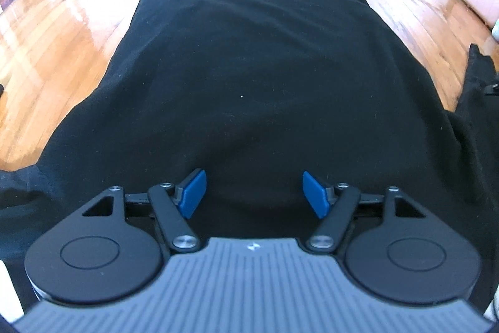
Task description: Fold clothes
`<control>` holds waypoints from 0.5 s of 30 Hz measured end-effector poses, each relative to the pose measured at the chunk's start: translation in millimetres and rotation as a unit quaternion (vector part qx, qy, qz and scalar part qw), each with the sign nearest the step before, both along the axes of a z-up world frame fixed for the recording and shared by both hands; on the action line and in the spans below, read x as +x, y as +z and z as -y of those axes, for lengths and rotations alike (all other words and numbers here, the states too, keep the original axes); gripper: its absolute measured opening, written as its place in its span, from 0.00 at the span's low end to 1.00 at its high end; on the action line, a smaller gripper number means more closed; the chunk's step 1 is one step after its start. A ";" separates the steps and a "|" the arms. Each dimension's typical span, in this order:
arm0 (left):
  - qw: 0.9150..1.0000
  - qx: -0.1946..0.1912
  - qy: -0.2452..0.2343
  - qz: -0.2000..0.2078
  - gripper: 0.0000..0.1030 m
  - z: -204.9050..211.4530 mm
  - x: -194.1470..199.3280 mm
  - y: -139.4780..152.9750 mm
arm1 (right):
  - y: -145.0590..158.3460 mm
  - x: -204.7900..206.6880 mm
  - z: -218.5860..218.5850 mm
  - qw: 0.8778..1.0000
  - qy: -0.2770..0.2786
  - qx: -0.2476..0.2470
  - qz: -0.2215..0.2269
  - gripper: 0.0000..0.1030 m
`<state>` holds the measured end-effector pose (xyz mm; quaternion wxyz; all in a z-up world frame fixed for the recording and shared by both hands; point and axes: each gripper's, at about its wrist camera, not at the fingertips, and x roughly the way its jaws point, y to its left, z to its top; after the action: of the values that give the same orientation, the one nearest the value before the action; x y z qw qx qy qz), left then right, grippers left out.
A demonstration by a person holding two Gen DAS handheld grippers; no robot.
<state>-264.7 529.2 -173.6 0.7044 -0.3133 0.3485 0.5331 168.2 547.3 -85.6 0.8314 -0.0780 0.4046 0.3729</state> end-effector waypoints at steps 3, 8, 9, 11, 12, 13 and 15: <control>1.000 0.002 0.001 -0.006 0.66 -0.4 0.5 -0.6 | -3.4 -18.9 -26.8 0.989 0.082 -0.057 0.108 0.05; 1.000 0.005 0.002 -0.017 0.66 -1.0 1.2 -1.7 | -3.6 -3.8 -23.1 0.975 0.009 -0.112 0.193 0.03; 1.000 0.005 0.003 -0.019 0.66 -1.1 1.4 -1.9 | -3.6 4.3 -17.7 0.975 -0.007 -0.115 0.191 0.03; 1.000 0.006 0.003 -0.024 0.66 -1.4 1.7 -2.3 | -6.6 18.8 -10.4 0.977 -0.031 -0.119 0.174 0.03; 1.000 0.005 0.005 -0.024 0.66 -1.8 2.0 -2.3 | -6.1 16.9 -11.4 0.975 -0.031 -0.127 0.180 0.03; 1.000 0.004 0.006 -0.025 0.66 -1.8 2.4 -2.2 | -5.5 14.5 -12.7 0.972 -0.032 -0.136 0.186 0.03; 1.000 -0.001 0.011 -0.026 0.66 -2.4 0.1 -2.2 | -4.8 10.5 -15.4 0.967 -0.036 -0.153 0.200 0.03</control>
<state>-264.6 531.7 -175.9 0.6889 -0.3042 0.3637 0.5483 178.6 562.8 -90.3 0.8863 -0.2631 0.2847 0.2532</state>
